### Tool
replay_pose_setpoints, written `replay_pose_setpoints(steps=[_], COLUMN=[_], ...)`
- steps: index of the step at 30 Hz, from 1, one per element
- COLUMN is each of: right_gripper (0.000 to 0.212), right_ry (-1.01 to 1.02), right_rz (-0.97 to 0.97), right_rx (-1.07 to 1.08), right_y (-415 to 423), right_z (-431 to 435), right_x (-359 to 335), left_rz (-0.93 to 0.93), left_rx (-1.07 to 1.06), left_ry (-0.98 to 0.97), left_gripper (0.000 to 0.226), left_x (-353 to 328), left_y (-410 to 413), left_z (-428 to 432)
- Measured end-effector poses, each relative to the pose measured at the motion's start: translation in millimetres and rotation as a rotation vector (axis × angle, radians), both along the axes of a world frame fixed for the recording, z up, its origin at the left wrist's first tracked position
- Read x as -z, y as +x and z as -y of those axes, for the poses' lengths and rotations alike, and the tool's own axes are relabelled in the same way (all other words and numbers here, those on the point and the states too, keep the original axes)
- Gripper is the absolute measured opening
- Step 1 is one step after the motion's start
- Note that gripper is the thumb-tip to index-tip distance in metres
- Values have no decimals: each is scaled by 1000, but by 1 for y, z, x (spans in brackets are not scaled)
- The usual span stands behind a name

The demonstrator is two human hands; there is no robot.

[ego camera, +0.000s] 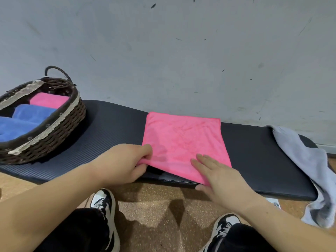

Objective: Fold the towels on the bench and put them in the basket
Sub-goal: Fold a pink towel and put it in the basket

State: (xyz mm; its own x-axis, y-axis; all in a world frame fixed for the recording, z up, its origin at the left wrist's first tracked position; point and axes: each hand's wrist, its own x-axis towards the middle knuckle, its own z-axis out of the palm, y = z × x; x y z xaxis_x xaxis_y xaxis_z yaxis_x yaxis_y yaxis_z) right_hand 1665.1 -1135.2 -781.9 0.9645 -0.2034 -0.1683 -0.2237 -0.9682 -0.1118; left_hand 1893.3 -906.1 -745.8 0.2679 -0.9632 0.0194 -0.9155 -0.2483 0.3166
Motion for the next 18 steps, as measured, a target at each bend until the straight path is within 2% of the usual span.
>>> replay_pose_setpoints(steps=[3, 8, 12, 14, 16, 18], right_gripper=[61, 68, 70, 55, 29, 17], right_ry=[53, 64, 287, 400, 489, 565], right_rz=[42, -14, -48, -105, -181, -249], right_rx=[54, 173, 217, 207, 192, 191], right_y=[1, -6, -21, -28, -33, -37], right_z=[12, 33, 53, 59, 62, 65], right_x=[-13, -39, -51, -61, -71, -80], left_rz=[5, -144, -280, -380, -495, -592], left_rx=[-36, -95, -126, -161, -181, -172], left_ry=[-15, -70, 2, 89, 182, 235], left_gripper=[14, 22, 28, 32, 30, 26], left_x=[-5, -16, -23, -26, -26, -27], left_y=[10, 16, 13, 10, 9, 8], left_z=[-4, -8, -12, -11, -9, -7])
